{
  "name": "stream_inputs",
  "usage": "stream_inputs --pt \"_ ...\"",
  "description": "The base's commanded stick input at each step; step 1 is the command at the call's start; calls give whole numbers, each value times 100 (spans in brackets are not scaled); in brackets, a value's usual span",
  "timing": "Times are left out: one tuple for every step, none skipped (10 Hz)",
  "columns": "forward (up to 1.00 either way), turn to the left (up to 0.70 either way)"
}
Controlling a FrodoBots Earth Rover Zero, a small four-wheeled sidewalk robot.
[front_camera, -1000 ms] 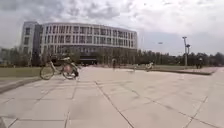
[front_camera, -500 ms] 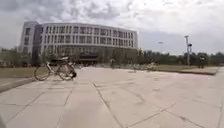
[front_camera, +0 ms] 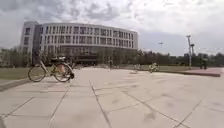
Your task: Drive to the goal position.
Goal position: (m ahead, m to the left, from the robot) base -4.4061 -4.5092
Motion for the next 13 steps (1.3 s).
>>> stream_inputs --pt "70 18" --pt "70 8" --pt "70 0" --pt "70 0" --pt "70 0" --pt "70 0" --pt "70 0" --pt "70 0" --pt "70 0" --pt "70 0" --pt "70 0" --pt "70 0" --pt "70 0"
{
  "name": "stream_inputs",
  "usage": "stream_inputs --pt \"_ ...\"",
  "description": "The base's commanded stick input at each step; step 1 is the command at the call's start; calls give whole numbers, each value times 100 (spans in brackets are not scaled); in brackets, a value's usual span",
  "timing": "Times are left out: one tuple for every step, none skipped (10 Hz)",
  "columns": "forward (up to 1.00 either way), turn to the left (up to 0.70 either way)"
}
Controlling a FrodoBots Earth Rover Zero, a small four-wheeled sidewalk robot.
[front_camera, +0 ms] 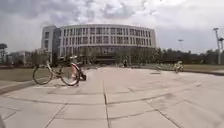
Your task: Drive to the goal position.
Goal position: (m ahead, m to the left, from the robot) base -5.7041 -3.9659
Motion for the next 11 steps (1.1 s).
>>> stream_inputs --pt "70 0" --pt "70 0" --pt "70 0" --pt "70 0" --pt "70 0" --pt "70 0" --pt "70 -1" --pt "70 -2" --pt "70 -4" --pt "70 -6" --pt "70 -6"
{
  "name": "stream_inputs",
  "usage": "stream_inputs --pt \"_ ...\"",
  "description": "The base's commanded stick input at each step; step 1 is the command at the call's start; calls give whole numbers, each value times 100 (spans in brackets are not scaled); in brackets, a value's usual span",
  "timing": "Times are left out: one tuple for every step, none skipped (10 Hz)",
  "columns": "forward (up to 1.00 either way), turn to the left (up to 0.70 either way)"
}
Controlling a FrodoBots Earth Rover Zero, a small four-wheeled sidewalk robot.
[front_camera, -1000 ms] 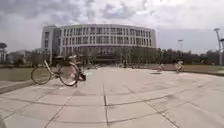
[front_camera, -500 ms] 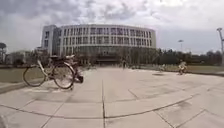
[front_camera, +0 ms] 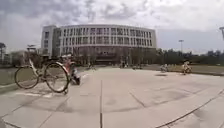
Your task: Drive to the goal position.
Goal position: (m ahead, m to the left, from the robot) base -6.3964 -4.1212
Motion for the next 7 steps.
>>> stream_inputs --pt "70 -8" --pt "70 -16" --pt "70 -26" --pt "70 -11" --pt "70 0" --pt "70 0" --pt "70 0"
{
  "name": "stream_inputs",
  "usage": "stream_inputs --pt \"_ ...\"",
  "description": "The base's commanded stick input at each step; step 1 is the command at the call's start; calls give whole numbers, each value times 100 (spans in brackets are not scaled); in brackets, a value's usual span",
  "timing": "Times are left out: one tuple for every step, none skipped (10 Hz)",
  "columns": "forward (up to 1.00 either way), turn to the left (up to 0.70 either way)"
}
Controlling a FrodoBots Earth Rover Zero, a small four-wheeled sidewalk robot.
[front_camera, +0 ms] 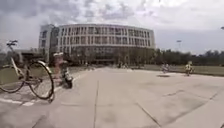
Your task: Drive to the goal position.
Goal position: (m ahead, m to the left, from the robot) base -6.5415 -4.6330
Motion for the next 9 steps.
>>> stream_inputs --pt "70 0" --pt "70 0" --pt "70 0" --pt "70 0" --pt "70 0" --pt "70 0" --pt "70 -9" --pt "70 -27" --pt "70 -34"
